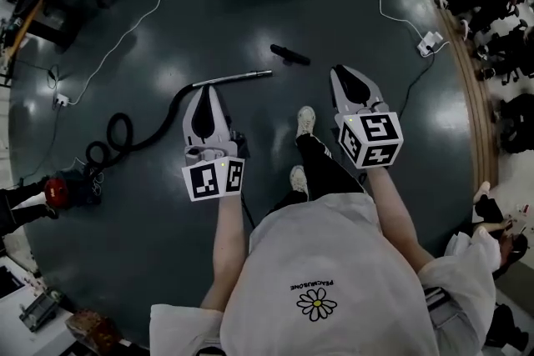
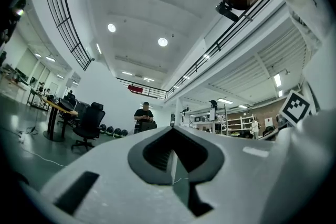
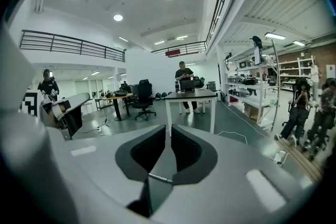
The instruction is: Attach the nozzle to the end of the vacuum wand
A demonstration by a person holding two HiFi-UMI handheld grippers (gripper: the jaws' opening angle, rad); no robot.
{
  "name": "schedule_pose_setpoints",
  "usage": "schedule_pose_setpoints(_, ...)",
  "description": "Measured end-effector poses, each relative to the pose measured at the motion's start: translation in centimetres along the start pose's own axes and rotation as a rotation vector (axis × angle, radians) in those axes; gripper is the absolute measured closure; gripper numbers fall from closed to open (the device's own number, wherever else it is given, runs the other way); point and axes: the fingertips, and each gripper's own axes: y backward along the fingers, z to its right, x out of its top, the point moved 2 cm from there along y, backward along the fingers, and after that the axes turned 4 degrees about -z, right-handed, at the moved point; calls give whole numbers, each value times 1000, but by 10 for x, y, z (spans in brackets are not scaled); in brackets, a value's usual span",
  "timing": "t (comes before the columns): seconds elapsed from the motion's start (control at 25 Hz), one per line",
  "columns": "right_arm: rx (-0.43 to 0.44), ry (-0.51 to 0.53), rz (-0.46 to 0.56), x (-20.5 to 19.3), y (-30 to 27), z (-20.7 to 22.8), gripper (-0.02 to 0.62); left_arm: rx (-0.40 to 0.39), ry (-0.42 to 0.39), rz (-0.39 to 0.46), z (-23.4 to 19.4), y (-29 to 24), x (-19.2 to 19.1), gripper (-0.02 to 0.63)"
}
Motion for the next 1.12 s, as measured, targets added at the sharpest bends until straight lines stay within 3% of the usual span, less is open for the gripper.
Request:
schedule_pose_setpoints(0.36, 16, 1, -66, 40, -170, 51, 563, 12, -40, -90, -57, -146, -36, 604)
schedule_pose_setpoints(0.52, 5, 19, -102, 47, -231, 61, 545, 21, -17, -111, -90, -197, -60, 604)
schedule_pose_setpoints(0.64, 5, 22, -152, 37, -265, 63, 533, -18, -22, -174, -105, -227, -92, 598)
schedule_pose_setpoints(0.76, 13, 33, -233, 1, -300, 71, 509, -113, -57, -277, -107, -252, -147, 538)
schedule_pose_setpoints(0.84, 22, 49, -302, -48, -332, 75, 483, -213, -116, -360, -109, -261, -208, 495)
schedule_pose_setpoints(0.92, 35, 62, -355, -114, -372, 79, 432, -367, -290, -457, -118, -259, -299, 450)
schedule_pose_setpoints(1.0, 40, 91, -356, -193, -423, 89, 391, -441, -425, -563, -138, -253, -427, 404)
schedule_pose_setpoints(1.12, -8, 182, -354, -351, -511, 118, 356, -476, -505, -680, -174, -234, -641, 360)
